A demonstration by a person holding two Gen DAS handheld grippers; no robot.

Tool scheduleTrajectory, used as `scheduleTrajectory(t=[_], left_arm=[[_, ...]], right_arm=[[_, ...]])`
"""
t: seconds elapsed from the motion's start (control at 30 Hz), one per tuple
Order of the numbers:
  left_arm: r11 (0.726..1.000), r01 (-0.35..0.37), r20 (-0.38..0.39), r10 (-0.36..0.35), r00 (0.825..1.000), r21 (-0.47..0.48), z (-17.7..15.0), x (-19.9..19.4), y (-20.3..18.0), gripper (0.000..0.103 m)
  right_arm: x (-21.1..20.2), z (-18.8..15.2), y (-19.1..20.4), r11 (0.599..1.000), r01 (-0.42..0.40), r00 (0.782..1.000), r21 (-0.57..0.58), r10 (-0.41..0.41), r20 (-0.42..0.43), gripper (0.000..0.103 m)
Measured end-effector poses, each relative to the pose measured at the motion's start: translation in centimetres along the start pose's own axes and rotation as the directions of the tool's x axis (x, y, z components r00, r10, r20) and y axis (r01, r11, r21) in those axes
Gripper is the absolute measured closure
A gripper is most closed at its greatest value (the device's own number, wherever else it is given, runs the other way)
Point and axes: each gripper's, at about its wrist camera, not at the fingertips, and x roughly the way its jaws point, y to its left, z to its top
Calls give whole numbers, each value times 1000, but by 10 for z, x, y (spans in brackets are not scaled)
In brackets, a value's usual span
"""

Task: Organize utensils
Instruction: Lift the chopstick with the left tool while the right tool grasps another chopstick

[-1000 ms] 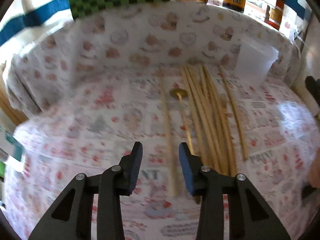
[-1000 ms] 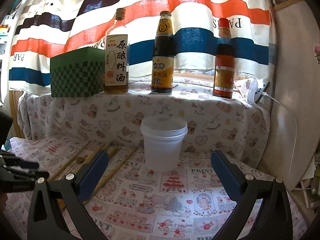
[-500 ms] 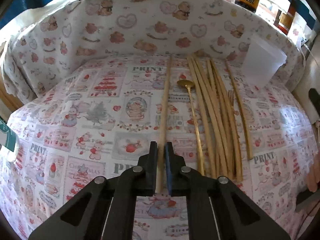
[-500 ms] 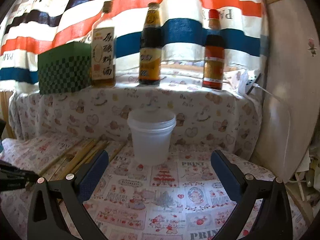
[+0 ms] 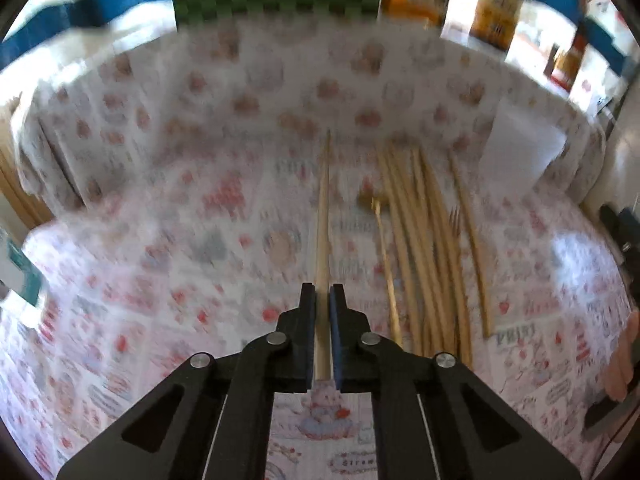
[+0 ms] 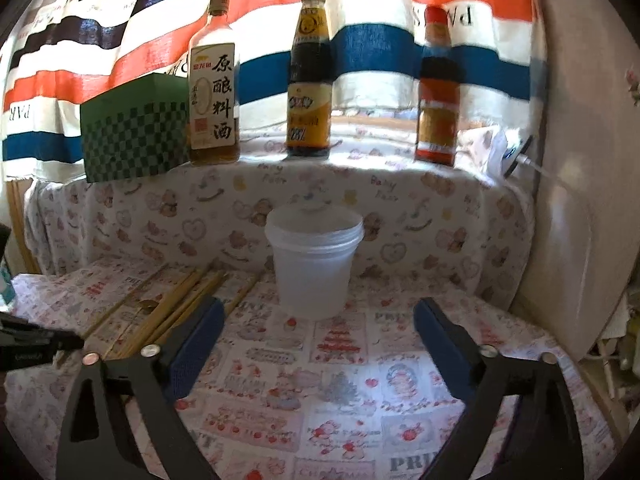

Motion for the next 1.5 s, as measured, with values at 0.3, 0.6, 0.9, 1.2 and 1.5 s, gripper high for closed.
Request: scheduleTrajectory(t=[0.3,0.6,0.9,1.2,1.5], left_arm=[[999,44,205,-44,978,5,7,-41,5,97],[998,54,412,-55,909,14,2,-78,6,97],[993,106,509,-64,858,-53,0,-92,20,97],[981,159,497,-85,863,-108,2,-89,38,97],[982,169,514,-102,852,-85,-2,-90,31,97]], right_arm=[[-3,-6,20,997,-55,998,-63,54,-21,15],[-3,-6,25,990,-115,991,-84,108,-78,27],[28,-18,63,940,-340,854,11,313,-416,47],[49,-35,110,942,-328,808,-76,239,-538,59],[37,-40,106,953,-284,855,-103,203,-478,91]])
